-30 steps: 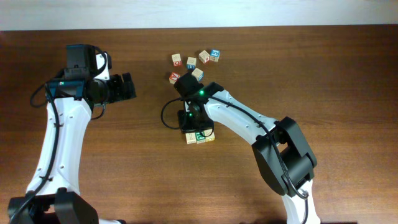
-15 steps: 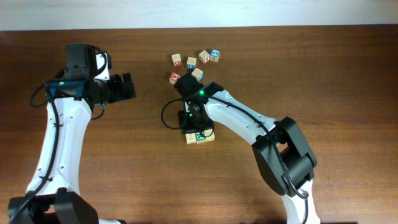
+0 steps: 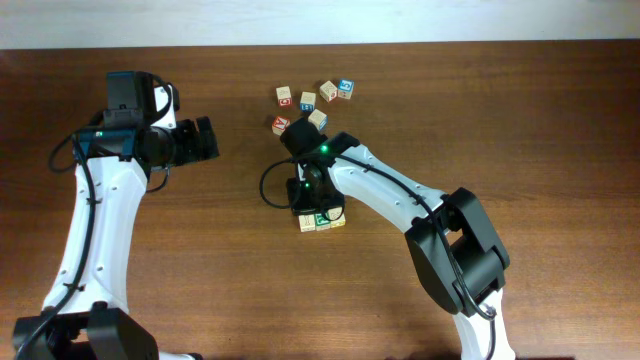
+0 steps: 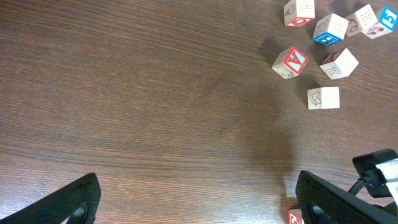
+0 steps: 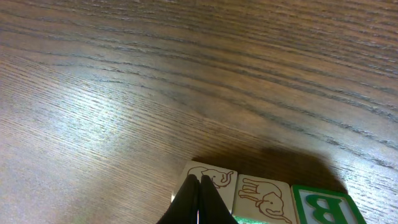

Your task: Rotate 3 blocks

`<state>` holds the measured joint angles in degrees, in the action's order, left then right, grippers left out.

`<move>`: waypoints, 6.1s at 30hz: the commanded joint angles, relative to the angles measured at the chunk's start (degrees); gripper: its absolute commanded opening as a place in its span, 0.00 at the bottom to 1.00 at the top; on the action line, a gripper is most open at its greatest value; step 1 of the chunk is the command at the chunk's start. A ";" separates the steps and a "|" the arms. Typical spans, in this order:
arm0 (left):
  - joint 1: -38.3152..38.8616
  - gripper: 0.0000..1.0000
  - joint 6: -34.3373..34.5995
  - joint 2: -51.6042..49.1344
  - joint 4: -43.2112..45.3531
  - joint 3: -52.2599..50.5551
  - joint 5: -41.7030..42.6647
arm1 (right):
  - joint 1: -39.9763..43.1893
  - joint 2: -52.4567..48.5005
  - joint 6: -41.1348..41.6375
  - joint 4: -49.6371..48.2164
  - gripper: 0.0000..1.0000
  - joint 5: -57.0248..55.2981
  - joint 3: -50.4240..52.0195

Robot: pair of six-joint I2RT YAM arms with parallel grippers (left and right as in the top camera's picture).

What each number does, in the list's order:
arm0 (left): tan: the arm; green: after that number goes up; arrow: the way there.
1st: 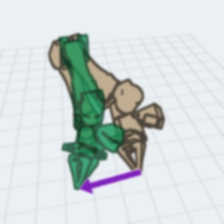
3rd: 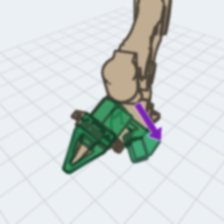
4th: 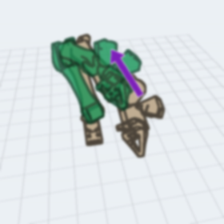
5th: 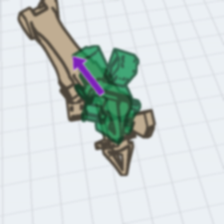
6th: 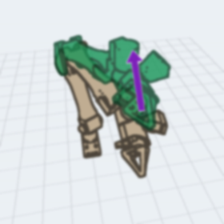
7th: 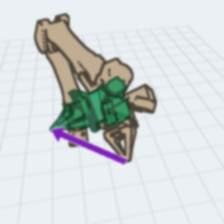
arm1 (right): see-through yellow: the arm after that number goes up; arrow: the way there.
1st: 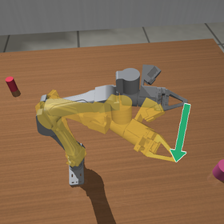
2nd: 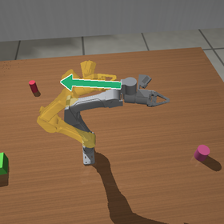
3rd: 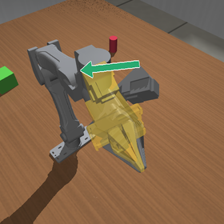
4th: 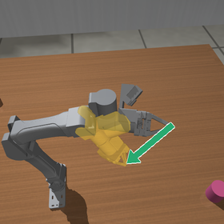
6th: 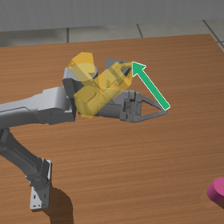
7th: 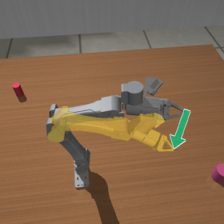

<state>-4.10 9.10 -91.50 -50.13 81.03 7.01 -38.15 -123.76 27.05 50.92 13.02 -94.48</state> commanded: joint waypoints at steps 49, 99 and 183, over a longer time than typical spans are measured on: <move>0.07 0.99 0.70 -0.55 -0.09 0.76 -0.42 | -8.28 -1.38 0.59 7.45 0.04 -8.98 -3.93; 15.52 0.00 8.09 -0.59 -1.97 -16.04 13.66 | 23.23 4.37 -31.36 26.60 0.05 11.47 -2.05; 22.53 0.00 7.34 -14.56 12.83 -17.40 15.45 | 14.80 4.35 -11.56 0.04 0.04 20.87 15.19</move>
<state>18.15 18.65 -105.45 -37.28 62.22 22.39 -22.26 -119.59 16.23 51.13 32.25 -79.79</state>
